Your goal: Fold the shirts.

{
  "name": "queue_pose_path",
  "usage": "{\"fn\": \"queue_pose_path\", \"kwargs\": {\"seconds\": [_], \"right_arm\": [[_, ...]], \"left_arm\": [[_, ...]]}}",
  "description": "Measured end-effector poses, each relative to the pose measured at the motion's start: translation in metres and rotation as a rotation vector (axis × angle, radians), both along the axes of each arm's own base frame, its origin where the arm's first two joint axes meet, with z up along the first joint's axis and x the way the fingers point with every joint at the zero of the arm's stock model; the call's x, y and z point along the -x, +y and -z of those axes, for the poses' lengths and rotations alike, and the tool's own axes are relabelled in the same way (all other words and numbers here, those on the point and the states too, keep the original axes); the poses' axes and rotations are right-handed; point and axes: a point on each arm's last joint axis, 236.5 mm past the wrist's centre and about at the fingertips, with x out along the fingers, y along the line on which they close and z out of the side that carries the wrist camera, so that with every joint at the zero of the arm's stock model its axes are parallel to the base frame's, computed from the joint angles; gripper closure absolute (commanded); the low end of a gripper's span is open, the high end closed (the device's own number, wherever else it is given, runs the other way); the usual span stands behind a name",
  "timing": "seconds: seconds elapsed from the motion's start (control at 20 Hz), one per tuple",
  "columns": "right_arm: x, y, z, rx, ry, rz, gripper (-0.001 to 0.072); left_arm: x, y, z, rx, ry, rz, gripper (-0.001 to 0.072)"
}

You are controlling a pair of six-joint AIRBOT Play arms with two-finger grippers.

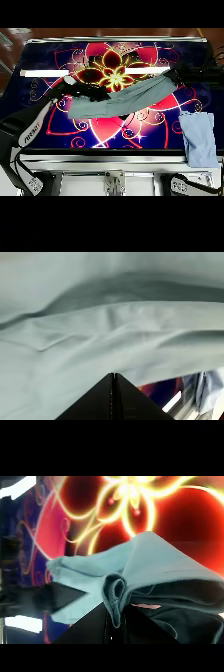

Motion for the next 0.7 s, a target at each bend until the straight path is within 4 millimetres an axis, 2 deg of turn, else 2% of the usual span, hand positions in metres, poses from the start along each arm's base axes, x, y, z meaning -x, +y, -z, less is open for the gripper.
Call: {"fn": "queue_pose_path", "kwargs": {"seconds": [0.15, 0.25, 0.35, 0.45, 0.55, 0.65, 0.7], "right_arm": [[0.018, 0.005, -0.037, 0.001, -0.054, 0.005, 0.065], [0.028, 0.009, -0.053, 0.004, -0.08, 0.002, 0.065], [0.037, 0.012, -0.064, 0.003, -0.093, -0.004, 0.065], [0.044, 0.015, -0.069, -0.003, -0.087, -0.011, 0.065], [0.05, 0.018, -0.071, -0.008, -0.076, -0.022, 0.065], [0.052, 0.02, -0.072, -0.011, -0.072, -0.025, 0.065], [0.051, 0.023, -0.071, -0.009, -0.072, -0.025, 0.065]], "left_arm": [[0.02, -0.062, 0.01, 0.059, 0.015, 0.014, 0.0671], [0.032, -0.098, 0.016, 0.113, 0.045, 0.012, 0.0671], [0.041, -0.129, 0.022, 0.175, 0.087, 0.006, 0.0672], [0.041, -0.152, 0.02, 0.251, 0.104, -0.015, 0.0674], [0.035, -0.16, 0.015, 0.301, 0.106, -0.042, 0.0674], [0.019, -0.151, 0.007, 0.317, 0.084, -0.064, 0.0675], [0.011, -0.138, 0.002, 0.304, 0.058, -0.057, 0.0674]]}}
